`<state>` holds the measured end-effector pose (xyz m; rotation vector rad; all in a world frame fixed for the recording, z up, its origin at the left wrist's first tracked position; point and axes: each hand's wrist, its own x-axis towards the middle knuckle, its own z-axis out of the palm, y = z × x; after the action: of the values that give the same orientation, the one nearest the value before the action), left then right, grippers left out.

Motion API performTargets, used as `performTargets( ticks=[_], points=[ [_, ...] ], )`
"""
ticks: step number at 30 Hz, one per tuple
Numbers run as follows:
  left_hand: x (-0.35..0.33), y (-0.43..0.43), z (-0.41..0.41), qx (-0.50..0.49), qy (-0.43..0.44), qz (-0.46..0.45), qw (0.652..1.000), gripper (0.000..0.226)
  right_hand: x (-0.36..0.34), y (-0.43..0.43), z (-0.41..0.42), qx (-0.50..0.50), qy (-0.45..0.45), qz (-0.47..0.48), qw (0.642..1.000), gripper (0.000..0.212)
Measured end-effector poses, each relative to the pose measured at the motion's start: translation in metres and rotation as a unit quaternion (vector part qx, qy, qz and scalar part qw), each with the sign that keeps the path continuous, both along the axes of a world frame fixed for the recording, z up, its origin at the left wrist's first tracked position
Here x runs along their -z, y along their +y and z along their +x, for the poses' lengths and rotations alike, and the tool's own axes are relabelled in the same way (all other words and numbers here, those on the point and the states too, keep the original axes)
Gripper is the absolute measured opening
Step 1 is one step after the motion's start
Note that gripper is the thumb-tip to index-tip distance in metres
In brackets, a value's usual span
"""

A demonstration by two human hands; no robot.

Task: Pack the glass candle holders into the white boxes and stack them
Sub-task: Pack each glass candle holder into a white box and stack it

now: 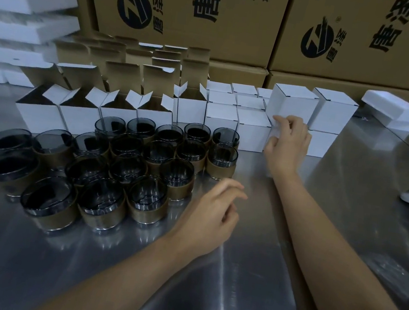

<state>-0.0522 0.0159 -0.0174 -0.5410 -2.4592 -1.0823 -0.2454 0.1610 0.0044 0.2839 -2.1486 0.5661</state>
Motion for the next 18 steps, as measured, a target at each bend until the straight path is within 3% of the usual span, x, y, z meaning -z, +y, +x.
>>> performTargets(
  ticks=[9,18],
  points=[
    [0.001,0.0,-0.002,-0.007,-0.011,0.002,1.0,0.027,-0.002,-0.003,0.0,-0.024,-0.041,0.041,0.998,0.061],
    [-0.001,-0.003,-0.01,-0.052,-0.054,0.072,0.995,0.023,-0.012,-0.02,0.027,-0.131,0.055,0.049,0.989,0.047]
  ],
)
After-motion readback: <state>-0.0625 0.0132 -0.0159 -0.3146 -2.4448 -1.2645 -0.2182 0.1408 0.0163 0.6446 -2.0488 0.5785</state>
